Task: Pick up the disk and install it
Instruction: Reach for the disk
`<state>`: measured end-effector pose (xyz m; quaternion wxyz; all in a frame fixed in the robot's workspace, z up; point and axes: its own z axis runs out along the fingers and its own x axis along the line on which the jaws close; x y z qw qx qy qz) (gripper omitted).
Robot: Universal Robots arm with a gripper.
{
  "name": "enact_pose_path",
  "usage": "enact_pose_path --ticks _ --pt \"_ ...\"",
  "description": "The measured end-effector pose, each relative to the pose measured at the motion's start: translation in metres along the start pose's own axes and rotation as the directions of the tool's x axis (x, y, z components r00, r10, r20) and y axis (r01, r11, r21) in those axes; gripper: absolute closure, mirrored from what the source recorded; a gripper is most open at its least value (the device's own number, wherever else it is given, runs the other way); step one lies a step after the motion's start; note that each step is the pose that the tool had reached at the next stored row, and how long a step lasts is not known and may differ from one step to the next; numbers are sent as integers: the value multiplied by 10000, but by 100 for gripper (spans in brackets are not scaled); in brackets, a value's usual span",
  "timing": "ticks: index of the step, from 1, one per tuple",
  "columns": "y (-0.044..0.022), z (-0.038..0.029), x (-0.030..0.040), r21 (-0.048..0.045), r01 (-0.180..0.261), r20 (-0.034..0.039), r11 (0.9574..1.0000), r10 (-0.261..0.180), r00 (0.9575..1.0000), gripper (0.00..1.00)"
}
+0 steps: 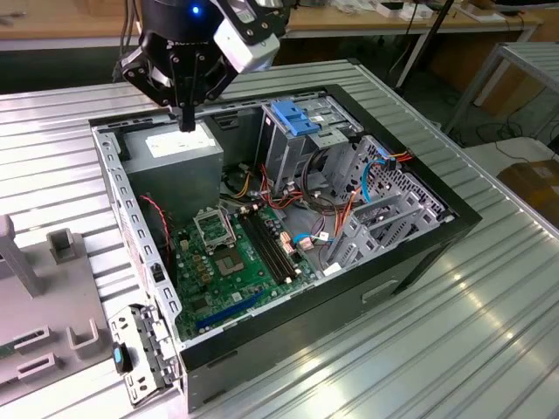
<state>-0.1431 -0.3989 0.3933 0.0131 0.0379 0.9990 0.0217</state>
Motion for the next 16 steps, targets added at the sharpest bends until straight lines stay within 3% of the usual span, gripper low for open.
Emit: enact_pose_path --ticks 16 --pt "-13 -4 170 1 0 -13 10000 0 10000 89"
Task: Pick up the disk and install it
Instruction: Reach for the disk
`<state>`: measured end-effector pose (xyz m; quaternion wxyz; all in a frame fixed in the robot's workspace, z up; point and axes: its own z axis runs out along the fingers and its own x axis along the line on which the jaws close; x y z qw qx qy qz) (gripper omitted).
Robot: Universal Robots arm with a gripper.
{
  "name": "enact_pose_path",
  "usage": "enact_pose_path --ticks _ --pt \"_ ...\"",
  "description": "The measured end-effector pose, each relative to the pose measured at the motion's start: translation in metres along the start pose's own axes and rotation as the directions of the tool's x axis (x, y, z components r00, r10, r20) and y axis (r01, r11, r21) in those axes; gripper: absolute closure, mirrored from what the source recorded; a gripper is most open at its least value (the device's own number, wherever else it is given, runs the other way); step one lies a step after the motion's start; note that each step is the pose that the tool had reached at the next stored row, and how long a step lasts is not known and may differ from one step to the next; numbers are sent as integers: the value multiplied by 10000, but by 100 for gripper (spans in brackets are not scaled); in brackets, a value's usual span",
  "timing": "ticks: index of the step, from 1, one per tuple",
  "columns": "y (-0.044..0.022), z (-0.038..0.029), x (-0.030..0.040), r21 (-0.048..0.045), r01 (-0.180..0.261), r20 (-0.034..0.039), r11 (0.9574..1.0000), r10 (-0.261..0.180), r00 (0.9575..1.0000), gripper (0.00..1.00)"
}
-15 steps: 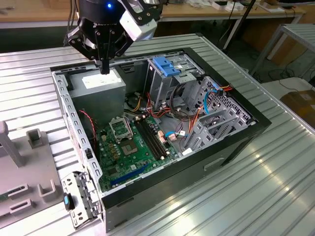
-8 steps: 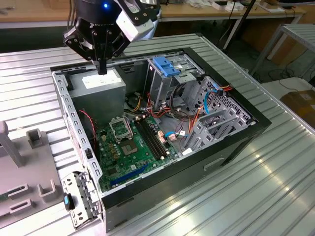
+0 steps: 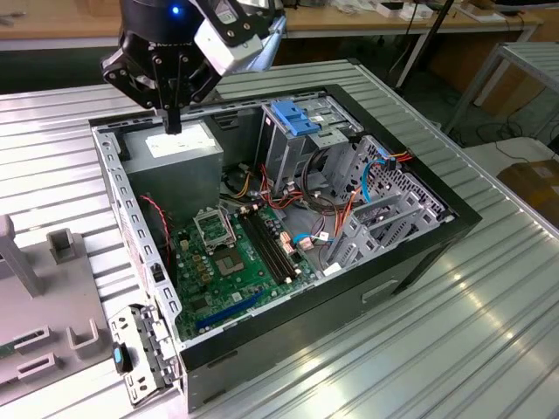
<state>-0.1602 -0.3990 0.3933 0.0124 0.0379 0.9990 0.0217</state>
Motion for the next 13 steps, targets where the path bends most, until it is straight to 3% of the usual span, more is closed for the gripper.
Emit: enact_pose_path --ticks 13 --pt "-12 -4 156 1 -1 -9 10000 1 10000 89"
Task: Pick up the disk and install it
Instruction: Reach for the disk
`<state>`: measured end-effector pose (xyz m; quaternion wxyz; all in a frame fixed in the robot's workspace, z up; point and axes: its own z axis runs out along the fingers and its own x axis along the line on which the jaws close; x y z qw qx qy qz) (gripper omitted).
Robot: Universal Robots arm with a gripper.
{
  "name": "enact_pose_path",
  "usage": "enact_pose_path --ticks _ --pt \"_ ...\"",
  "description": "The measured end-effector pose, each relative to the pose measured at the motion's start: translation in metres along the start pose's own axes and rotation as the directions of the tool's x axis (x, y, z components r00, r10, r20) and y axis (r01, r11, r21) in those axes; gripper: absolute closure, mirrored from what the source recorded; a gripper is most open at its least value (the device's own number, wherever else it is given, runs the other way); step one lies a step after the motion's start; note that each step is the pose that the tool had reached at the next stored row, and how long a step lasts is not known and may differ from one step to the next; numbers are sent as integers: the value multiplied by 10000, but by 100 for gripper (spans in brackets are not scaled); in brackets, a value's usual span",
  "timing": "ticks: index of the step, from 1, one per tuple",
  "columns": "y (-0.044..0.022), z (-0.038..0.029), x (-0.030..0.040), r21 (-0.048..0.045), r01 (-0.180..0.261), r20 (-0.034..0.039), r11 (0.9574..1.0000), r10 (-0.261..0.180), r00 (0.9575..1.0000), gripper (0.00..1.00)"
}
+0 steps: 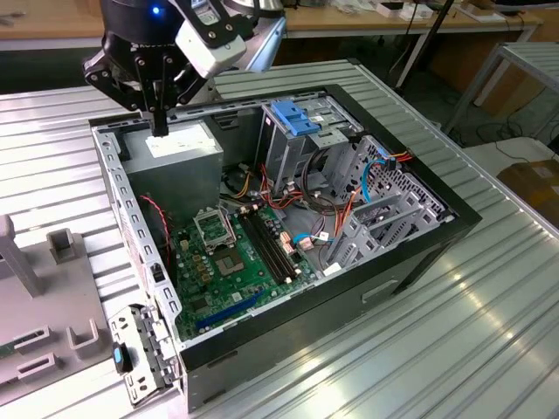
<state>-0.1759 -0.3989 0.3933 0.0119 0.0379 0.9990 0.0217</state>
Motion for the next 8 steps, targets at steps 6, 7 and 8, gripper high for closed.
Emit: enact_pose_path --ticks 6,7,8 --pt "-10 -3 130 0 -1 -6 10000 1 10000 89" --pt "-11 -3 146 0 -1 -9 10000 1 10000 89" --pt "-12 -4 160 0 0 -12 10000 0 10000 89"
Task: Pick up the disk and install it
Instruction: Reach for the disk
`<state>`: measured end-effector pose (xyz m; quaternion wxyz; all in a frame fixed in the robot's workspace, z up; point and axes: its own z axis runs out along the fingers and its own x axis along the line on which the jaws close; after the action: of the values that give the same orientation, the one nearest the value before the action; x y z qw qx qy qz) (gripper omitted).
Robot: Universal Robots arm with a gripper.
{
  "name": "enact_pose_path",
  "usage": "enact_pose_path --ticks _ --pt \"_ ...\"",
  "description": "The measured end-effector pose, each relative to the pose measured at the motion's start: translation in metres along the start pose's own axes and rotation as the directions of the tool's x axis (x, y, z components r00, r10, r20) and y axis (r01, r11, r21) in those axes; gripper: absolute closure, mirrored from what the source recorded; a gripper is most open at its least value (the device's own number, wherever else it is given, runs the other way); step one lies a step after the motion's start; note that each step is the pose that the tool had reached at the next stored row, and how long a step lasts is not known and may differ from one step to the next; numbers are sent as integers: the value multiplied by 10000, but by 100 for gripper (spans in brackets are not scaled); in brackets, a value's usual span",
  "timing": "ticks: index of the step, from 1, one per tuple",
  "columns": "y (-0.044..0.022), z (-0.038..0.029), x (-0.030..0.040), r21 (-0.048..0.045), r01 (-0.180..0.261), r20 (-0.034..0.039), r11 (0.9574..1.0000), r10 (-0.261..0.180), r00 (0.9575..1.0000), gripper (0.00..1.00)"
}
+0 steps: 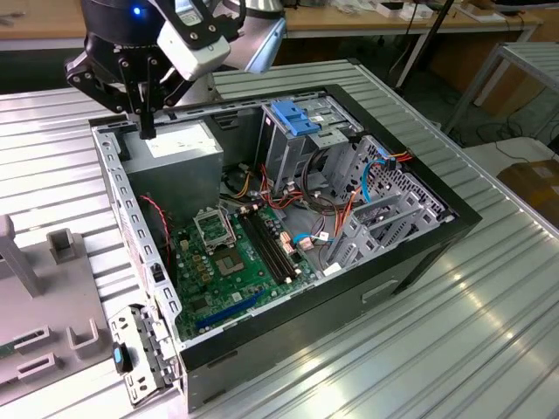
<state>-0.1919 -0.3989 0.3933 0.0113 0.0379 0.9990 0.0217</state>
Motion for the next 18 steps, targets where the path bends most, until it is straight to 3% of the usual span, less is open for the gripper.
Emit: enact_pose_path --ticks 12,18 --pt "-13 -4 178 2 -2 -30 10000 2 10000 89" --pt "-28 -8 375 -1 -3 -37 10000 3 10000 89"
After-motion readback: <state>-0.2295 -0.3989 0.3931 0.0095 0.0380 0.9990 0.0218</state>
